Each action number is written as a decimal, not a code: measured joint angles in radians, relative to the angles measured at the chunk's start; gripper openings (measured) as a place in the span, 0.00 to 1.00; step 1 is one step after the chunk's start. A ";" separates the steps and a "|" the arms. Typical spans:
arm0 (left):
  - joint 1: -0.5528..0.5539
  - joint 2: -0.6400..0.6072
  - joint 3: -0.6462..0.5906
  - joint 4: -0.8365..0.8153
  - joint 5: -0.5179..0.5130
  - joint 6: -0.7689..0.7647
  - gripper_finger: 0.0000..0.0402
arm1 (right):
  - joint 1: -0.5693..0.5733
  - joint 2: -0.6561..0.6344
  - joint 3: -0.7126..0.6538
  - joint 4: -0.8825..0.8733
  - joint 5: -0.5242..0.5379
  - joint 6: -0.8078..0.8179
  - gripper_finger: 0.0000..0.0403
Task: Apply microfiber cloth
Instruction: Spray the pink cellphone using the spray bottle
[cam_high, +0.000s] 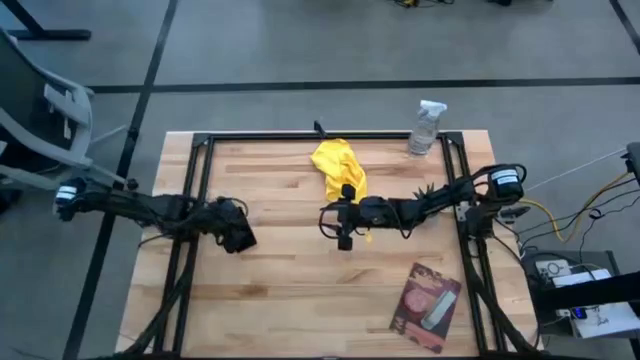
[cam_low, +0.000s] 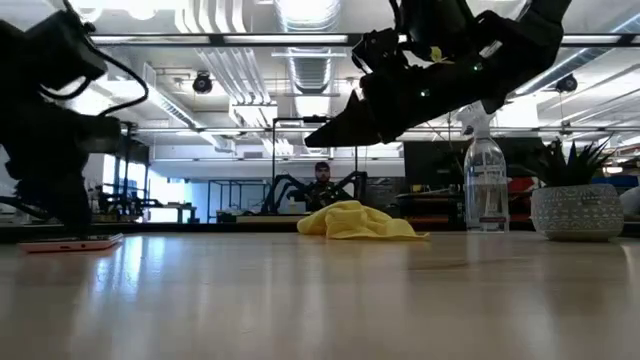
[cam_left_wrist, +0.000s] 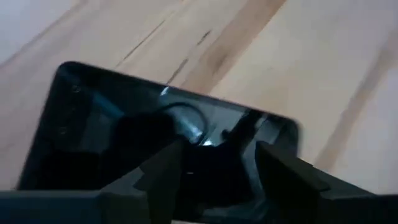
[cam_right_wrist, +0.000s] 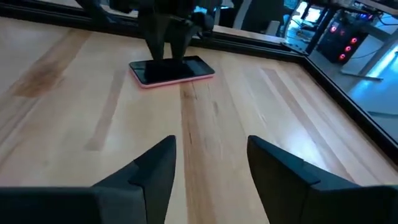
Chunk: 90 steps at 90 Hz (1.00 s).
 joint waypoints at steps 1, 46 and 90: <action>0.000 0.007 0.000 0.003 -0.002 0.002 0.45 | 0.000 0.000 0.000 0.000 0.000 0.000 0.45; 0.000 0.378 0.013 0.731 0.025 0.405 0.43 | 0.001 0.000 0.016 0.015 0.000 -0.062 0.45; 0.008 0.366 0.308 -0.112 -0.131 0.335 0.37 | 0.006 0.151 0.146 0.015 -0.144 -0.140 0.44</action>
